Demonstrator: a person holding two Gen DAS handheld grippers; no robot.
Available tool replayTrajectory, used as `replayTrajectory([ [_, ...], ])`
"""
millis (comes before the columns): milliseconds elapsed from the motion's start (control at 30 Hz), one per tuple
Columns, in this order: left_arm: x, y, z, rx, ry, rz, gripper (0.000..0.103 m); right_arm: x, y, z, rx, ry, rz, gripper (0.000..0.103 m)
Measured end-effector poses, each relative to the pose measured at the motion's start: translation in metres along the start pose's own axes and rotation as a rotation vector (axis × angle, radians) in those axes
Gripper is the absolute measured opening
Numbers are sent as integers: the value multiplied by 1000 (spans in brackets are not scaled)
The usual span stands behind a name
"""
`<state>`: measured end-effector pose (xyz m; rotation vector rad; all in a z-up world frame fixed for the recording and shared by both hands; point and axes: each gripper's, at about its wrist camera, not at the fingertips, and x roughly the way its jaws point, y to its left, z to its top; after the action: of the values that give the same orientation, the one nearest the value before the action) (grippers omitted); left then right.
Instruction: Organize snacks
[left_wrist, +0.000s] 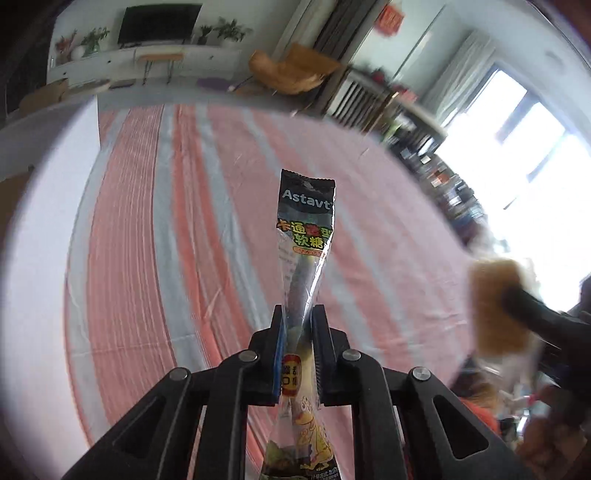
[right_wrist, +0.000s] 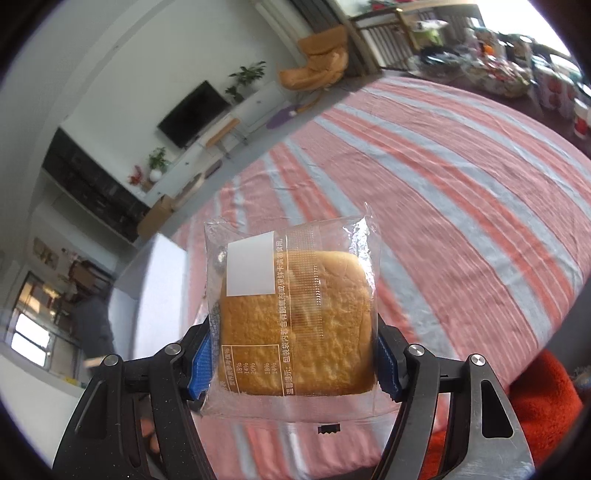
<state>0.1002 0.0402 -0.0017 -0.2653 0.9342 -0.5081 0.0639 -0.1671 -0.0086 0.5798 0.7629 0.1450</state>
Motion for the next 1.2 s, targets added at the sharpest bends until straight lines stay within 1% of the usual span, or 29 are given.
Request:
replayTrajectory([
  [67, -42, 4, 4, -6, -56, -28, 13, -1, 40, 8, -60, -9, 64, 72],
  [100, -70, 11, 4, -17, -99, -33, 13, 0, 60, 11, -89, -8, 96, 72],
  [133, -99, 21, 4, -28, -148, -15, 13, 2, 83, 14, -125, -1, 131, 72],
  [167, -124, 32, 2, -37, -196, 20, 13, 7, 110, 16, -168, 15, 169, 72],
  [200, -146, 45, 1, -45, -241, 74, 13, 13, 135, 16, -208, 33, 203, 72],
  [267, -175, 70, -2, -64, -293, 188, 13, 31, 187, 13, -293, 75, 258, 72],
  [300, -188, 90, -5, -81, -317, 278, 13, 41, 211, 9, -333, 92, 274, 73],
  [333, -193, 101, -7, -90, -323, 339, 13, 52, 234, 4, -373, 105, 289, 73],
  [367, -196, 117, -10, -106, -319, 417, 14, 65, 257, -3, -415, 118, 308, 75],
  [400, -196, 136, -14, -139, -311, 490, 17, 78, 276, -10, -446, 134, 329, 75],
  [433, -195, 151, -18, -168, -306, 531, 21, 90, 289, -17, -465, 152, 344, 76],
  [467, -193, 163, -22, -194, -296, 562, 33, 105, 303, -24, -488, 178, 352, 80],
  [500, -191, 170, -25, -210, -286, 583, 49, 115, 312, -29, -505, 193, 344, 80],
  [533, -189, 175, -28, -219, -280, 606, 57, 123, 319, -33, -516, 201, 339, 80],
  [567, -189, 177, -32, -221, -283, 629, 69, 127, 324, -36, -524, 207, 345, 80],
  [600, -190, 176, -37, -211, -298, 662, 79, 129, 327, -38, -530, 208, 350, 80],
  [667, -189, 169, -40, -178, -326, 709, 90, 125, 327, -39, -554, 206, 357, 80],
  [700, -189, 162, -41, -146, -352, 752, 93, 122, 327, -40, -573, 201, 351, 80],
  [733, -191, 158, -44, -125, -367, 778, 96, 118, 327, -42, -588, 196, 344, 80],
  [767, -190, 153, -45, -100, -388, 814, 103, 113, 327, -45, -608, 188, 334, 80],
  [800, -191, 148, -45, -75, -414, 852, 103, 108, 325, -48, -624, 183, 324, 80],
  [833, -191, 144, -44, -73, -431, 890, 103, 105, 324, -54, -636, 180, 315, 80],
  [867, -194, 148, -43, -95, -431, 910, 103, 103, 323, -58, -646, 180, 299, 80],
  [967, -193, 148, -44, -152, -398, 908, 103, 102, 314, -67, -653, 218, 254, 80],
  [1033, -188, 145, -44, -139, -368, 925, 103, 101, 306, -74, -647, 235, 226, 80],
  [1100, -183, 144, -47, -130, -321, 972, 103, 99, 301, -83, -652, 247, 199, 80],
  [1200, -187, 150, -58, -153, -292, 971, 103, 99, 304, -92, -690, 254, 165, 80],
])
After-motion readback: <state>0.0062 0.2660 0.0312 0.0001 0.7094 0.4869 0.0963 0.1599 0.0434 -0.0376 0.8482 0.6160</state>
